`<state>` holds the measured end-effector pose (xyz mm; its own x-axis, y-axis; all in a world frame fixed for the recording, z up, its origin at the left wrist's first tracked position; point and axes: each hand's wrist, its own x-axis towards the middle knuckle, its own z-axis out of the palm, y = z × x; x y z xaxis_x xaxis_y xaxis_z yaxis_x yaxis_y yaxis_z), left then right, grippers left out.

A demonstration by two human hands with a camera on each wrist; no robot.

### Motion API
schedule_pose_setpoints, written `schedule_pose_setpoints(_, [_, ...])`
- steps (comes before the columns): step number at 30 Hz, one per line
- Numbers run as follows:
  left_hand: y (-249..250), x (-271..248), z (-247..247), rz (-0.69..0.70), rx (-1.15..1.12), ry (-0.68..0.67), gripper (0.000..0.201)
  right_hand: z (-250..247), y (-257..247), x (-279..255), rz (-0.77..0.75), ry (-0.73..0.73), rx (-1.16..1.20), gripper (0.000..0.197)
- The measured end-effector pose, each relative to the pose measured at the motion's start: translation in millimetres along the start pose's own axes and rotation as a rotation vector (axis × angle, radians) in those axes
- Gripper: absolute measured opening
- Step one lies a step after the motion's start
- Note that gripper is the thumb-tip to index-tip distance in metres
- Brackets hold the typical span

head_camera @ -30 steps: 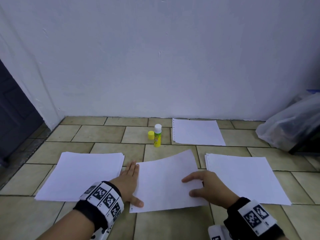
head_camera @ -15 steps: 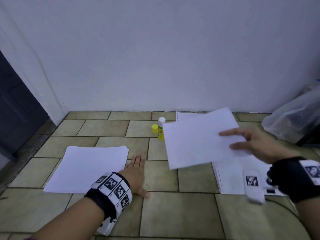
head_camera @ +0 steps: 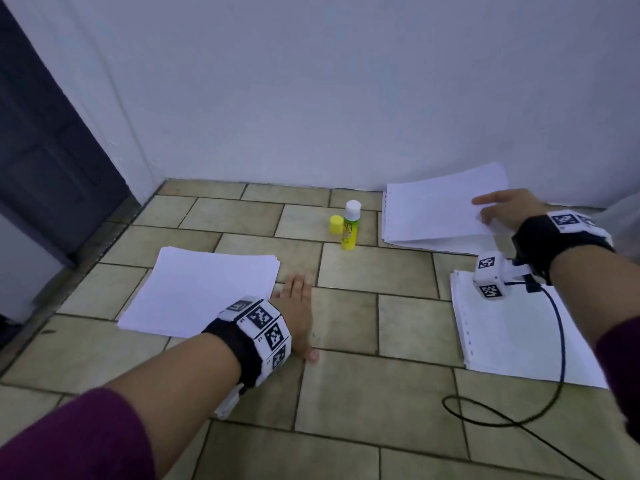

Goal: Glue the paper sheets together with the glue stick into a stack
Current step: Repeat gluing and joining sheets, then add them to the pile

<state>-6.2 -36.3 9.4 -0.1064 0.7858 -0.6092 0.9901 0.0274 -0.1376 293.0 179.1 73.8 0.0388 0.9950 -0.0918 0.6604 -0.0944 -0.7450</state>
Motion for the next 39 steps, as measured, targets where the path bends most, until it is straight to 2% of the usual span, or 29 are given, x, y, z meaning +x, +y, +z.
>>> schedule_pose_setpoints(4, [2.1, 1.1, -0.6, -0.02, 0.025, -0.012, 0.134, 11.8, 15.5, 23.2, 0.032, -0.055, -0.121, 0.033])
schedule_pose_setpoints(11, [2.2, 2.3, 0.3, -0.015, 0.013, -0.037, 0.134, 25.6, 29.3, 46.0, -0.039, -0.133, -0.477, 0.031])
schedule_pose_setpoints(14, [1.8, 2.3, -1.5, -0.001, 0.012, -0.055, 0.135, 30.1, 33.3, 46.0, 0.011, -0.144, -0.477, 0.027])
schedule_pose_setpoints(20, [1.4, 4.2, -2.2, 0.001, 0.014, -0.088, 0.136, 30.4, 26.6, 41.8, 0.007, -0.207, -0.587, 0.031])
schedule_pose_setpoints(27, [0.9, 3.6, -3.0, 0.004, 0.002, -0.088, 0.136, 32.5, 22.2, 35.1, 0.029, -0.198, -0.544, 0.037])
schedule_pose_setpoints(29, [0.0, 3.1, -2.8, 0.014, -0.001, -0.089, 0.135, 25.8, 17.1, 28.5, 0.009, -0.156, -0.577, 0.048])
schedule_pose_setpoints(32, [-2.4, 3.7, -1.8, 0.023, -0.021, -0.088, 0.136, 16.2, 4.8, 4.0, -0.048, -0.15, -0.588, 0.08])
schedule_pose_setpoints(33, [-3.1, 4.7, -1.2, 0.026, -0.02, -0.086, 0.137, 13.7, 0.0, -10.7, -0.067, -0.209, -0.616, 0.091])
schedule_pose_setpoints(37, [-3.6, 3.8, -2.4, 0.028, -0.023, -0.081, 0.135, 16.0, -3.3, -97.9, -0.072, -0.628, -0.809, 0.122])
schedule_pose_setpoints(39, [-4.3, 1.5, -2.6, 0.031, -0.027, -0.064, 0.133, 22.3, 6.5, -134.6, -0.051, -0.705, -0.864, 0.132])
